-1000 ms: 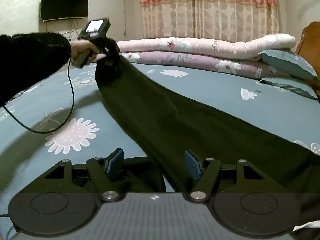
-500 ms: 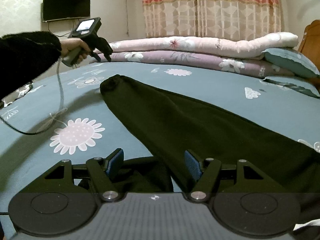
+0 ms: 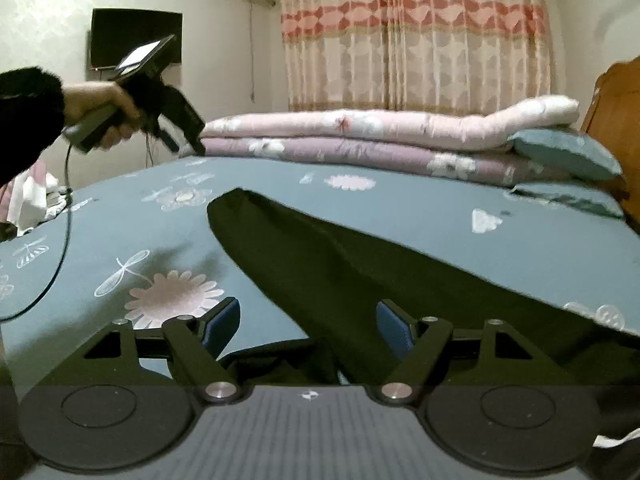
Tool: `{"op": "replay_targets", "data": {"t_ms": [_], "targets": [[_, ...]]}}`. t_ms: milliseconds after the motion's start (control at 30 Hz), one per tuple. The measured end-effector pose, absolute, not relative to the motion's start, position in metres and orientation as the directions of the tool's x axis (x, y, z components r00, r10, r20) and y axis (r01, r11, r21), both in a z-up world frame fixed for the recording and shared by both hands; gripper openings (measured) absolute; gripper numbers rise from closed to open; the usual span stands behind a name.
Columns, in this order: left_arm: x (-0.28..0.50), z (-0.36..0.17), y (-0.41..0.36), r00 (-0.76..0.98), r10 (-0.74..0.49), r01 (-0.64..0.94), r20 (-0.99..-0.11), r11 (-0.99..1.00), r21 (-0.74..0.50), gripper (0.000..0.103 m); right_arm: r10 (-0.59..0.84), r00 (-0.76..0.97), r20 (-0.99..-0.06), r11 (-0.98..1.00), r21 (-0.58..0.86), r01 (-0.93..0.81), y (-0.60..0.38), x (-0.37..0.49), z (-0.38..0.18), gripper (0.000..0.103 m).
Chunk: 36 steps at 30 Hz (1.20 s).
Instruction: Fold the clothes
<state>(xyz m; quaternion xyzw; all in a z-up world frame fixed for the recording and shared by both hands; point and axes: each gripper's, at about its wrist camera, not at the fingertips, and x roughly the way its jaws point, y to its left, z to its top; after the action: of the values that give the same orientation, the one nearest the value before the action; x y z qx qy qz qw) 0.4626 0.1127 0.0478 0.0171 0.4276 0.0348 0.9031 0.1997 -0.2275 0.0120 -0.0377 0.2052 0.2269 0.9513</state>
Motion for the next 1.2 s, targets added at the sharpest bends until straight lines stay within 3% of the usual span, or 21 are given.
{"op": "replay_targets", "data": {"t_ms": [333,467,600,733,867,967,1033,1200], "targets": [[0.394,-0.007,0.022,0.57,-0.197,0.217,-0.797,0.973,-0.085,0.058,0.297,0.887,-0.353,0.951,0.025,-0.308,-0.295,0.19,0.028,0.089],[0.394,-0.033,0.008,0.547,-0.251,0.22,-0.799,0.964,-0.152,0.061,0.276,0.884,-0.377,0.961,0.087,-0.262,-0.315,0.198,0.019,0.089],[0.398,-0.054,-0.002,0.57,-0.242,0.228,-0.786,0.965,-0.131,0.061,0.254,0.88,-0.402,0.967,0.08,-0.243,-0.315,0.208,0.007,0.088],[0.384,-0.065,-0.008,0.588,-0.288,0.279,-0.756,0.949,-0.145,0.068,0.271,0.87,-0.412,0.962,0.1,-0.252,-0.312,0.216,0.003,0.08],[0.362,-0.065,-0.011,0.638,-0.307,0.357,-0.706,0.93,-0.082,0.074,0.332,0.849,-0.411,0.943,0.118,-0.311,-0.306,0.229,0.009,0.072],[0.355,-0.063,0.001,0.703,-0.315,0.376,-0.637,0.926,-0.043,0.081,0.34,0.819,-0.462,0.929,0.028,-0.369,-0.288,0.257,0.027,0.067],[0.357,-0.067,0.013,0.739,-0.311,0.351,-0.598,0.935,-0.052,0.082,0.333,0.792,-0.512,0.907,-0.055,-0.417,-0.273,0.284,0.042,0.057],[0.384,-0.075,0.041,0.757,-0.233,0.249,-0.61,0.967,-0.06,0.082,0.35,0.723,-0.595,0.834,-0.154,-0.53,-0.239,0.378,0.064,0.045]]}}
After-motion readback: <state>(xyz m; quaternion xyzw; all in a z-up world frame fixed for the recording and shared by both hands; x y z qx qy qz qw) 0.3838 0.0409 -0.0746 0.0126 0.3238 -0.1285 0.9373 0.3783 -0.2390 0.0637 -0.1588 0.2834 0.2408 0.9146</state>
